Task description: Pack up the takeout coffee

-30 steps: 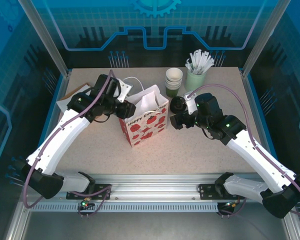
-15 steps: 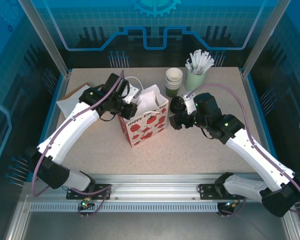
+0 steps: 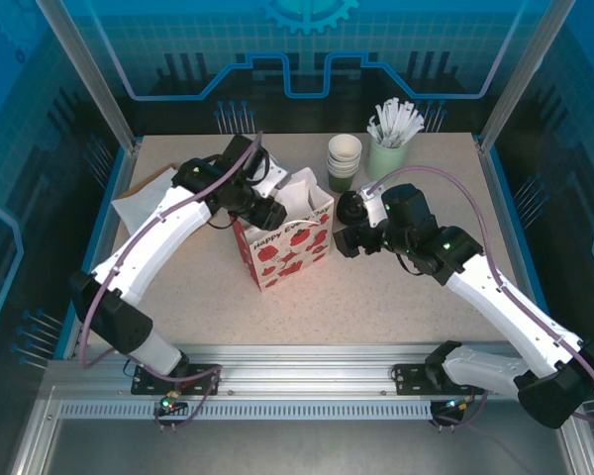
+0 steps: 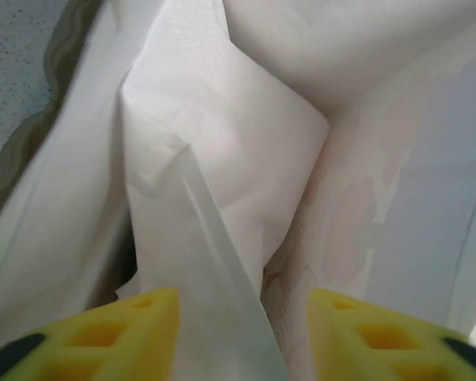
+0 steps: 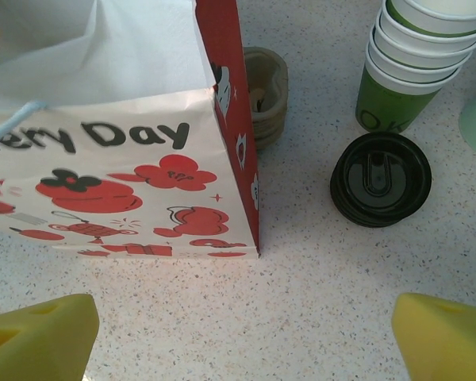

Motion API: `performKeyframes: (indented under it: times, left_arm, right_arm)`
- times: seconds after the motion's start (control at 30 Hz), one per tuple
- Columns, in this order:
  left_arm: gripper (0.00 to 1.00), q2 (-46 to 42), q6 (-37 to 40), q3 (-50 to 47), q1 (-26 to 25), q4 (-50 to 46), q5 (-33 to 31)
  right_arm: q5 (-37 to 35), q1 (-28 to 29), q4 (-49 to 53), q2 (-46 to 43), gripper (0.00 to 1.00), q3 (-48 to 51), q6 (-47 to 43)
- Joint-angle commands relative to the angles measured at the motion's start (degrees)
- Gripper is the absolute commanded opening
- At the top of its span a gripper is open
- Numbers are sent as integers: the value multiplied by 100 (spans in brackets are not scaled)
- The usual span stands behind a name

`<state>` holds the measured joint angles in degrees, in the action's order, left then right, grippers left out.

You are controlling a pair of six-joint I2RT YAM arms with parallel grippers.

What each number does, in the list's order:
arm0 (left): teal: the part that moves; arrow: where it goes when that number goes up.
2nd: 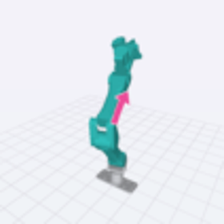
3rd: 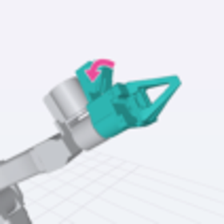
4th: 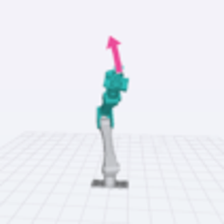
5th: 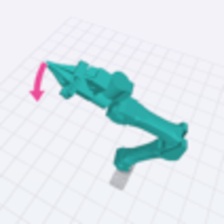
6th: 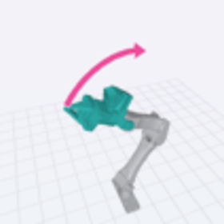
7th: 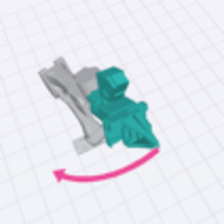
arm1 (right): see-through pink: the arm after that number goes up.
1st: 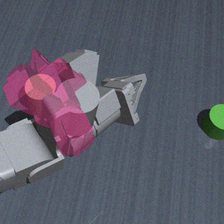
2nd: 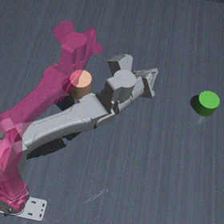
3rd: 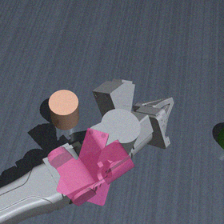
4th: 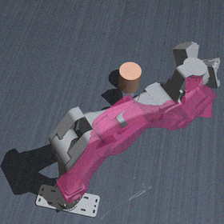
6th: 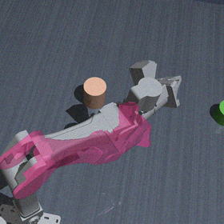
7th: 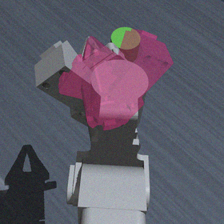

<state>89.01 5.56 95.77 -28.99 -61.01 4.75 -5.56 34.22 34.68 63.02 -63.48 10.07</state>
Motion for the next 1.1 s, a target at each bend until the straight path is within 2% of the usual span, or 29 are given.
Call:
performKeyframes:
  times: [0.0,0.2,0.3,0.43,0.53,0.6,0.7,0.8,0.97,1.07]
  left_arm:
    - [56,-644,-22,109,30,291,33]
    - [78,-1903,-464,-991,199,1759,-180]
    - [84,-2673,-870,-1966,379,2799,-861]
    - [94,-3714,-1487,-3483,962,4200,-2214]
    - [98,-4354,-1860,-4676,1597,5170,-2643]
    - [99,-4543,-1887,-5326,1896,5662,-2944]
    - [99,-4401,-1720,-5972,2279,6123,-3345]
    - [99,-3898,-1630,-6521,2657,6790,-3233]
    - [99,-2740,-1492,-7346,2786,8770,-2386]
    - [99,-1999,-1276,-7411,2790,9524,-1713]
  right_arm:
    - [-99,112,85,-68,96,-107,5]
    - [-706,105,307,-181,98,-312,-183]
    - [-1355,81,398,-154,100,-424,-278]
    - [-2598,-68,218,-161,100,-330,-402]
    - [-3396,-419,-289,-223,100,49,-441]
    - [-3567,-830,-710,-285,100,435,-368]
    - [-3119,-1654,-1251,-318,100,1062,-36]
    - [-2774,-2166,-2157,-261,100,1825,-39]
    - [-2672,-2403,-3929,138,100,2787,-566]
    - [-2352,-2564,-4443,514,100,2999,-668]
